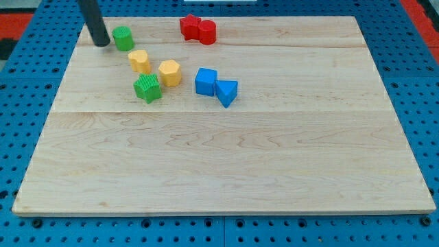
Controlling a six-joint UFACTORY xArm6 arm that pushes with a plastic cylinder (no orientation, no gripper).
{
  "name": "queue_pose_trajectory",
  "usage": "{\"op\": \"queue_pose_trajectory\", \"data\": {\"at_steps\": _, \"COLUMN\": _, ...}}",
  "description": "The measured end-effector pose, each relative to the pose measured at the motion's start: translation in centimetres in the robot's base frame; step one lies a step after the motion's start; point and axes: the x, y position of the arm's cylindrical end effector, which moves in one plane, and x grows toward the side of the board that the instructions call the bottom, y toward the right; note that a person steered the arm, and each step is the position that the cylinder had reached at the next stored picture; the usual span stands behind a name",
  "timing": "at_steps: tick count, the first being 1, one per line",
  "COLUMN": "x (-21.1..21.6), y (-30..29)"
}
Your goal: Place the green star above the yellow hexagon
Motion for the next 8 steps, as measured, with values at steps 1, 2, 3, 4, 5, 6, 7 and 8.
{"op": "queue_pose_trajectory", "data": {"at_steps": 1, "x": -0.6, "y": 4.5}}
{"op": "queue_pose_trajectory", "data": {"at_steps": 2, "x": -0.6, "y": 9.3}}
{"op": "queue_pose_trajectory", "data": {"at_steps": 3, "x": -0.4, "y": 11.9}}
{"op": "queue_pose_trajectory", "data": {"at_steps": 4, "x": 1.7, "y": 8.9}}
{"op": "queue_pose_trajectory", "data": {"at_steps": 5, "x": 2.4, "y": 1.6}}
{"op": "queue_pose_trajectory", "data": {"at_steps": 6, "x": 5.8, "y": -2.4}}
{"op": "queue_pose_trajectory", "data": {"at_steps": 7, "x": 11.9, "y": -2.0}}
{"op": "queue_pose_trajectory", "data": {"at_steps": 8, "x": 17.4, "y": 1.6}}
